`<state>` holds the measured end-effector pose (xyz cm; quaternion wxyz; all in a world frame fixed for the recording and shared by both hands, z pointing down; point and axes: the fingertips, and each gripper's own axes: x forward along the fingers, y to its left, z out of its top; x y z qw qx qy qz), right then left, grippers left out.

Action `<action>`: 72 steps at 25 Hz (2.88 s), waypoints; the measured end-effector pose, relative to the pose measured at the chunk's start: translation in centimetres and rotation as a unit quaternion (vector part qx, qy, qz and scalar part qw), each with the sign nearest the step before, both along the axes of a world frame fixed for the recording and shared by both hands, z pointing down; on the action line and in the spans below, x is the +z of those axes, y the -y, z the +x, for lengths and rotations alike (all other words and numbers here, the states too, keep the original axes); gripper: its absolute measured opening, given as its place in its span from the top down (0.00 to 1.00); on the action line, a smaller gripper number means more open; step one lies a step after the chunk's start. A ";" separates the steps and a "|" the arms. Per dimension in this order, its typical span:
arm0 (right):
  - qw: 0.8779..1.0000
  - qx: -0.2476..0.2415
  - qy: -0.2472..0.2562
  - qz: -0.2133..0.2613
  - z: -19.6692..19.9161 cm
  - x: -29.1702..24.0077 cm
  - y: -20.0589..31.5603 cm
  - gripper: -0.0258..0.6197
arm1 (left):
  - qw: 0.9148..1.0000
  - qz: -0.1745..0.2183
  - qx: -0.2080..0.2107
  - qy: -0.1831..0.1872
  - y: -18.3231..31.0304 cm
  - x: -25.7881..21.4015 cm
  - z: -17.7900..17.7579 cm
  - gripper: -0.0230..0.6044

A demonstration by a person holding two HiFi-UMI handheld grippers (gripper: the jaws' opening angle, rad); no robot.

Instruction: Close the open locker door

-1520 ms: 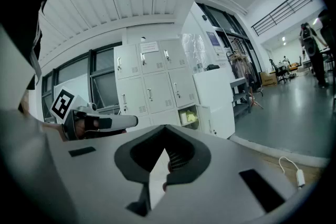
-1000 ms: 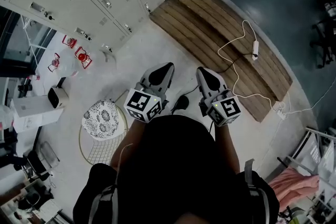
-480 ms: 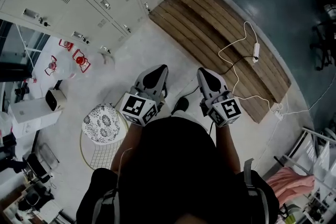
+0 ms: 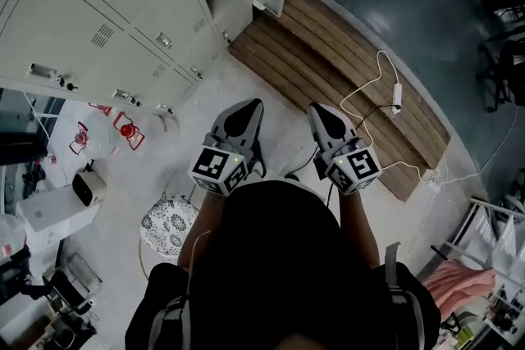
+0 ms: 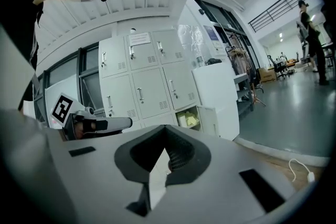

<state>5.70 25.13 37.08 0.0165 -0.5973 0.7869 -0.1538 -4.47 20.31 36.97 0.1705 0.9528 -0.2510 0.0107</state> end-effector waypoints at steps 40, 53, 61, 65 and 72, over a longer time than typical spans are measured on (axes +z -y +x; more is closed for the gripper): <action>0.997 -0.071 0.010 -0.014 12.5 2.3 31.2 0.95 | 0.998 -0.014 -0.052 0.034 25.7 -0.8 11.4 0.94; 0.990 -0.108 -0.037 -0.080 17.4 8.4 37.7 0.95 | 0.993 -0.034 -0.102 0.047 28.4 0.7 14.1 0.94; 0.988 -0.102 -0.058 -0.102 18.5 11.2 41.3 0.95 | 0.991 -0.042 -0.113 0.054 29.6 1.3 13.7 0.94; 0.986 -0.100 -0.071 -0.115 18.7 12.8 43.0 0.95 | 0.991 -0.050 -0.111 0.056 30.2 2.1 13.4 0.94; 0.984 -0.073 -0.080 -0.140 20.1 15.4 46.0 0.90 | 0.992 -0.057 -0.103 0.052 31.1 2.6 13.3 0.94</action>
